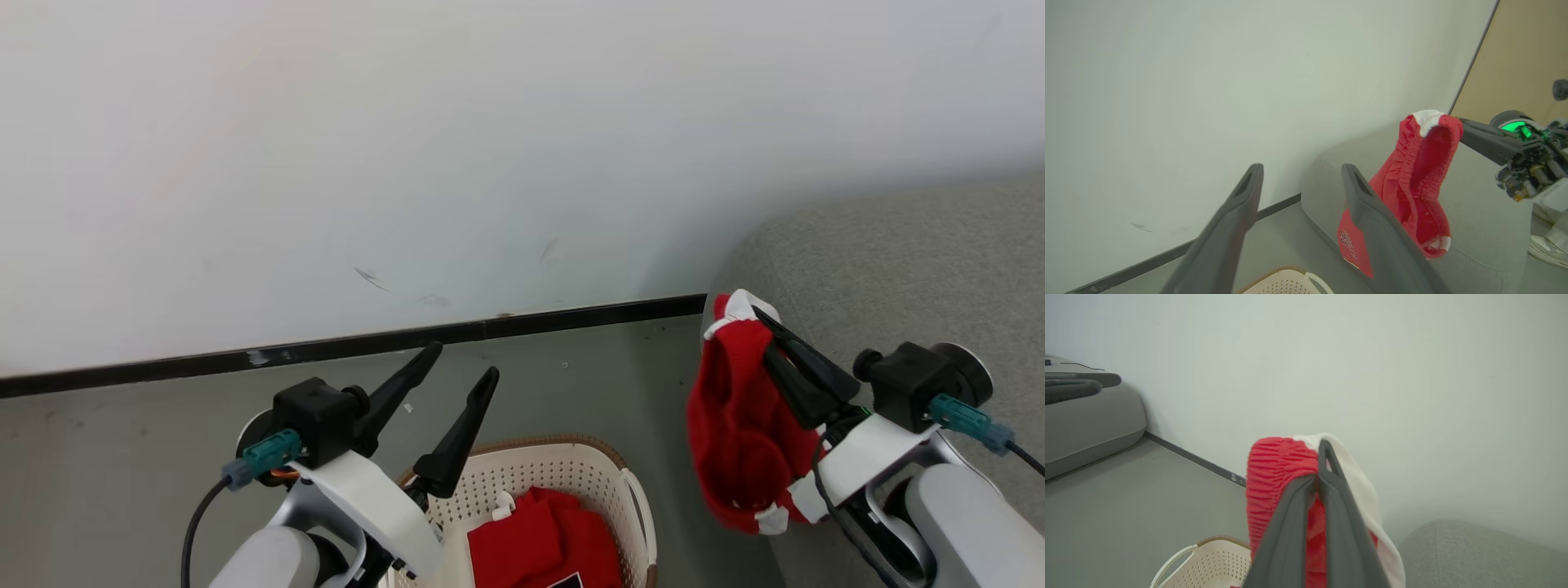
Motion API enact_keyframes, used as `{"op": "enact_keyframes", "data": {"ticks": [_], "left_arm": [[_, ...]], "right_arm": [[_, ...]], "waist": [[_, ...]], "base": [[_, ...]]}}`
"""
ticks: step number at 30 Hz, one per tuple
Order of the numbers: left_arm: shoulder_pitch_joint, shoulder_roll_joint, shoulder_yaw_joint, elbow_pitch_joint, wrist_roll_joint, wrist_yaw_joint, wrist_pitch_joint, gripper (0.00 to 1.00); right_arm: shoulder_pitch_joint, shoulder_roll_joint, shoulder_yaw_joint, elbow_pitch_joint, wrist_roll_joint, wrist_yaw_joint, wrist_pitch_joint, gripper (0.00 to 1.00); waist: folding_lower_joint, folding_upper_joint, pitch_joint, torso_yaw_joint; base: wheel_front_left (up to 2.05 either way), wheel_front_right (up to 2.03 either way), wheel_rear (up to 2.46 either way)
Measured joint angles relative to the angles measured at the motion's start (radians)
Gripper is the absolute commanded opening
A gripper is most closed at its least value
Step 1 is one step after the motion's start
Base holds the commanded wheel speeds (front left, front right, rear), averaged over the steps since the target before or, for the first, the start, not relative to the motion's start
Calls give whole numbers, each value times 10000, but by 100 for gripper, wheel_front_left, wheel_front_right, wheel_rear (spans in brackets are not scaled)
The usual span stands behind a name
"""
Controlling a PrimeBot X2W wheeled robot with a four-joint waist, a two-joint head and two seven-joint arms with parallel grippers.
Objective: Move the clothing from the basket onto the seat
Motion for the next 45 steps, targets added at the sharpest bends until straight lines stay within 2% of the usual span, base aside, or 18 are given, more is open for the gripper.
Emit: {"op": "enact_keyframes", "data": {"ticks": [7,16,26,33,40,45], "left_arm": [[181,-38,-654,-4,-88,-324,-190,100],[356,-259,-1193,44,-90,-420,-454,100],[355,-594,-1749,186,-224,-510,-794,100],[353,-614,-1948,328,-314,-510,-1018,100],[353,-658,-1935,370,-314,-510,-1294,100],[350,-669,-1898,368,-313,-510,-1346,100]], "right_arm": [[955,-163,-1467,-161,-301,0,0,0],[1786,-13,-2826,-708,-550,0,0,0],[2399,121,-3202,-1312,-907,0,0,0],[2758,334,-3498,-1400,-965,0,0,0],[2708,385,-2773,-1225,-901,0,2,0],[1563,372,-2288,-1218,-307,0,94,0]], "waist": [[0,0,-41,-337],[0,0,-75,-888],[0,0,-70,-1620],[0,0,-41,-2183],[0,0,49,-2698],[0,0,183,-2899]], "base": [[0,0,0],[0,0,0],[0,0,0],[0,0,0],[0,0,0],[0,0,0]]}}
